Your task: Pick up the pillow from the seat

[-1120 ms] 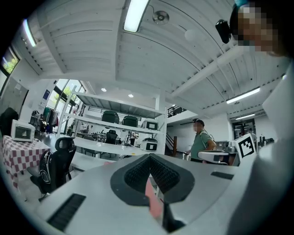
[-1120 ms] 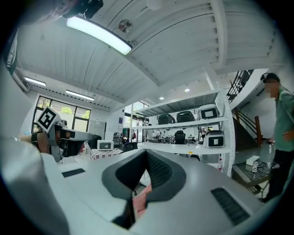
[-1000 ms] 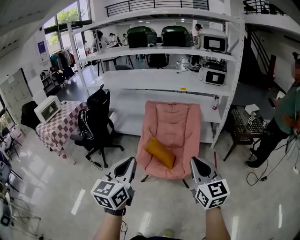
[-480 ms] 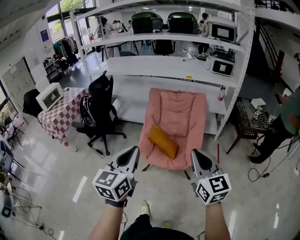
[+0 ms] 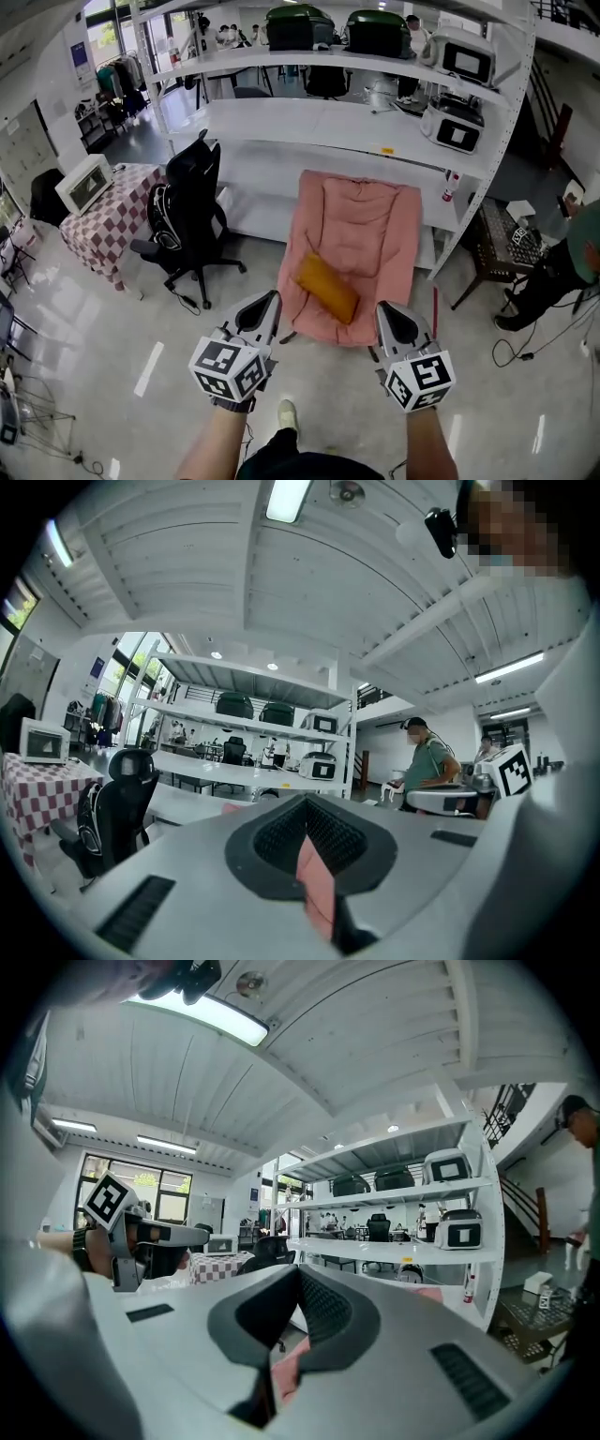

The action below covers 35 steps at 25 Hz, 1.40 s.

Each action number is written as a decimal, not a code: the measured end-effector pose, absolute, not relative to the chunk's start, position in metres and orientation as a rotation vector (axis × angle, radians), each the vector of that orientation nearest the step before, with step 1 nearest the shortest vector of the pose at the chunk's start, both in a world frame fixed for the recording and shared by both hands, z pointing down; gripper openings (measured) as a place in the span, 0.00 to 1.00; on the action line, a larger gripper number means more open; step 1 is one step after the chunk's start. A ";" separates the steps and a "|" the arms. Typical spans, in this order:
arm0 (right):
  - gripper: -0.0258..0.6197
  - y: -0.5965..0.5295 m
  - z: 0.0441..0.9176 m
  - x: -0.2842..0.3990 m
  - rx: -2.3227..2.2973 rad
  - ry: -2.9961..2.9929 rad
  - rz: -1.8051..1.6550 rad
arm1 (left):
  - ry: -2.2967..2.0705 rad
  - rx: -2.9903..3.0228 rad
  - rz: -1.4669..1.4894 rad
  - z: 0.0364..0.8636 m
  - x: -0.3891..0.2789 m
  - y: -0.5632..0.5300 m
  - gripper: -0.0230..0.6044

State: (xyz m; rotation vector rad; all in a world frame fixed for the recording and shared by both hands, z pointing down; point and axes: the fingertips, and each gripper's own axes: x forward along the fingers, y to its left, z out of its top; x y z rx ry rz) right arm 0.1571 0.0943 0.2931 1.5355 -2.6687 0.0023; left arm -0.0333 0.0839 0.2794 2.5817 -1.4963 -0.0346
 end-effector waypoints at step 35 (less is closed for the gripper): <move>0.05 -0.187 0.474 0.042 1.287 -2.477 0.154 | -1.493 2.409 0.020 0.404 -0.129 -0.200 0.04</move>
